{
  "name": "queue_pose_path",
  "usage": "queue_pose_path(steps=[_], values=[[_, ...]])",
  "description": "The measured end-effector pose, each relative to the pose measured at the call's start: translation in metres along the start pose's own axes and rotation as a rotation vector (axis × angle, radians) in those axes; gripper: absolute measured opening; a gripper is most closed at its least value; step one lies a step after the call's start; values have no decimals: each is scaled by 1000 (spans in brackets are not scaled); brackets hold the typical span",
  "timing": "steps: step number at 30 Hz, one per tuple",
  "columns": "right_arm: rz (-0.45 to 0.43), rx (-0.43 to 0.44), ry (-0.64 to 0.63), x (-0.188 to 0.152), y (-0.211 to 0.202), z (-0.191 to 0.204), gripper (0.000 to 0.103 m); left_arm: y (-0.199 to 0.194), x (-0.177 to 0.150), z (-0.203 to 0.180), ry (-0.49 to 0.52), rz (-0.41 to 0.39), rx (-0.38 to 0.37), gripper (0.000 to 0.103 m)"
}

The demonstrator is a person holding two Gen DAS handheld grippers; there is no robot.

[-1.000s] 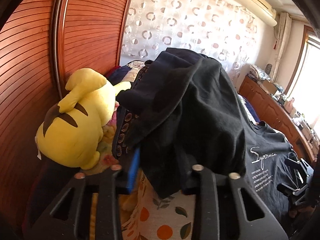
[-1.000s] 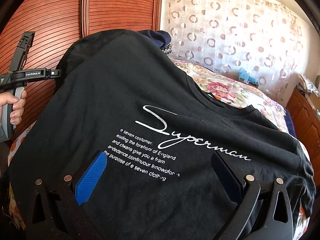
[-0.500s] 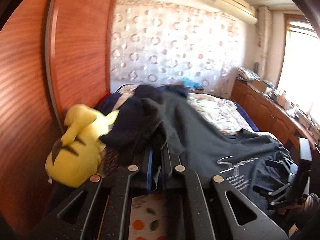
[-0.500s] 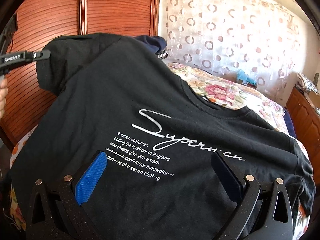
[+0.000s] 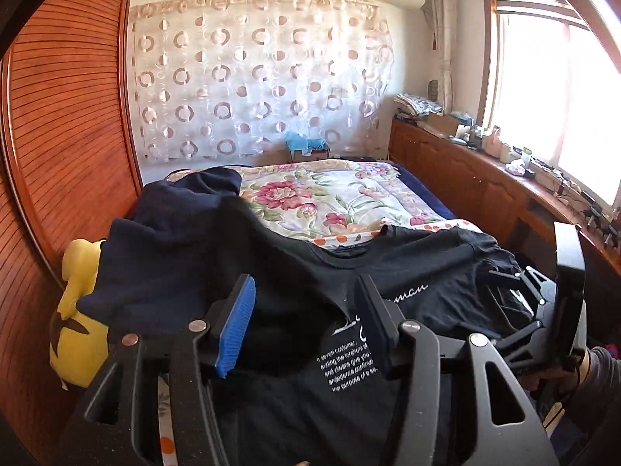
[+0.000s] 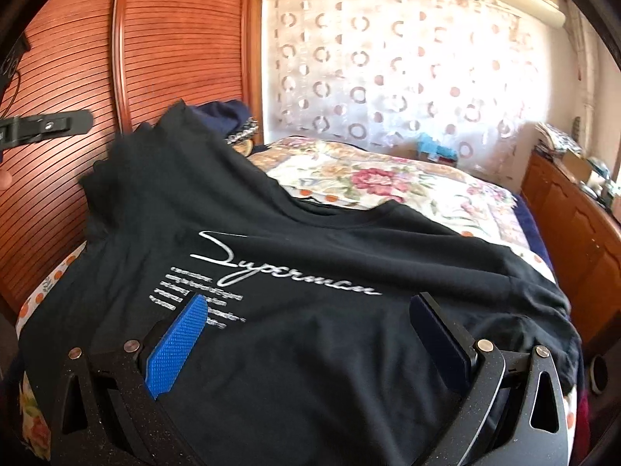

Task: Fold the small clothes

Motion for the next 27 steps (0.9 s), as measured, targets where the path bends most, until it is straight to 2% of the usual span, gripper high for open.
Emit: queue_pose_path(steps=[6,11,14,18,25,27], values=[[5,23,-3,4,5,16,103,-5,-16,14,-4,21,70,54],[19,121,-20,19,26,20,102,11,-49,27,-36,87,91,54],[42,177,-40,27,46,24,94,26,-73,35,-62,144,87,54],[119,263,-25,39,85,26,71,40,-97,41,-75,203,101,54],[179,416,-45,52,130,58,62,47,-125,46,-83,267,98,54],[179,453,-39,55,136,65,55,46,-130,49,-84,274,114,54]])
Point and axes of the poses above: each gripper's, at about its wrist camera, not at the fingertips, and y roughly the way its jaws point, z to its left, x to its top, the point moved 1 cm from there along y, roughly the way its jaws point, and after that the axes turned 9 degrees about x, right-handed, at the moved point
